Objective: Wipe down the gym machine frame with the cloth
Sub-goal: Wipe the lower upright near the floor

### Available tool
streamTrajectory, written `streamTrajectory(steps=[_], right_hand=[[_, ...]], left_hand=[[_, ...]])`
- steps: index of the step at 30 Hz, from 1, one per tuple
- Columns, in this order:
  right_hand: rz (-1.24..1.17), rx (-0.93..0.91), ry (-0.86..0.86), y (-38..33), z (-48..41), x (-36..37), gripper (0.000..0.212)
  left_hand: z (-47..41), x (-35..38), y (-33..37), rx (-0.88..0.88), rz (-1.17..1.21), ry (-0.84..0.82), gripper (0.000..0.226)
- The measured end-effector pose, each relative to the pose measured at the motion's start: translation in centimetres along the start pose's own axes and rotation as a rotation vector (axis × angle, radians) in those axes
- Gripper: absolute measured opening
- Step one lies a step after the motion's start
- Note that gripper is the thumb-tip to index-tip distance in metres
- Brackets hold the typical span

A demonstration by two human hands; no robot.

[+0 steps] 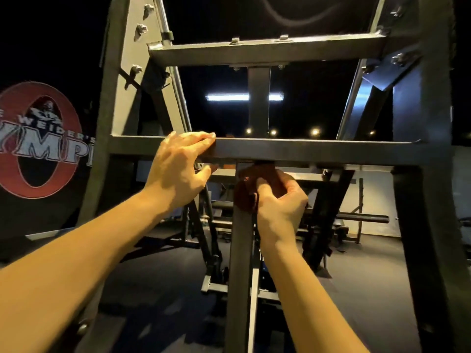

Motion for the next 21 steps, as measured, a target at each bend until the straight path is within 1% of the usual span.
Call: streamTrajectory(steps=[3,6,8,9,11,12,13,15,18,20,21], right_hand=[[0.089,-0.160,-0.026,0.5,-0.6,-0.2,0.033],[0.193,-0.257,-0.108,0.7,-1.0,-0.8,0.027],[0.250,-0.275,-0.204,0.9,-0.6,-2.0,0.021],[0.273,-0.272,-0.278,0.9,-0.2,-2.9,0.021],[0.329,-0.226,-0.451,0.9,0.7,-4.7,0.016],[0.341,-0.191,-0.515,0.9,1.1,-5.6,0.015],[0.334,-0.165,-0.544,0.9,1.3,-6.3,0.013],[0.290,-0.159,-0.502,1.0,1.6,-7.0,0.015],[0.257,-0.174,-0.449,1.4,2.3,-6.3,0.027],[0.205,-0.127,-0.462,2.2,2.5,-5.7,0.032],[0.173,-0.105,-0.462,2.7,2.5,-5.5,0.032]], left_hand=[[0.2,0.2,0.3,-0.038,0.012,0.023,0.062],[0.6,0.5,0.5,-0.055,-0.030,0.036,0.063],[0.6,0.6,0.8,-0.058,-0.065,-0.002,0.069],[0.6,0.3,1.0,-0.075,-0.077,-0.026,0.071],[0.5,-0.4,2.1,-0.135,-0.080,-0.075,0.071],[0.9,-0.8,3.0,-0.173,-0.069,-0.087,0.069],[1.6,-1.1,4.1,-0.220,-0.038,-0.088,0.067],[4.0,-1.1,6.6,-0.299,0.064,-0.054,0.062],[8.0,-0.4,9.7,-0.297,0.132,0.012,0.042],[9.2,0.4,10.7,-0.307,0.184,-0.039,0.032],[9.3,0.9,11.0,-0.318,0.217,-0.094,0.031]])
Point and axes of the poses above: each hand's wrist, its own z-axis away from the middle knuckle, its own x-axis out of the palm, y = z × x, the point moved 1 cm from there along -z, towards the middle knuckle, and after that the axes turned 1 degree about z, right-handed, at the moved point
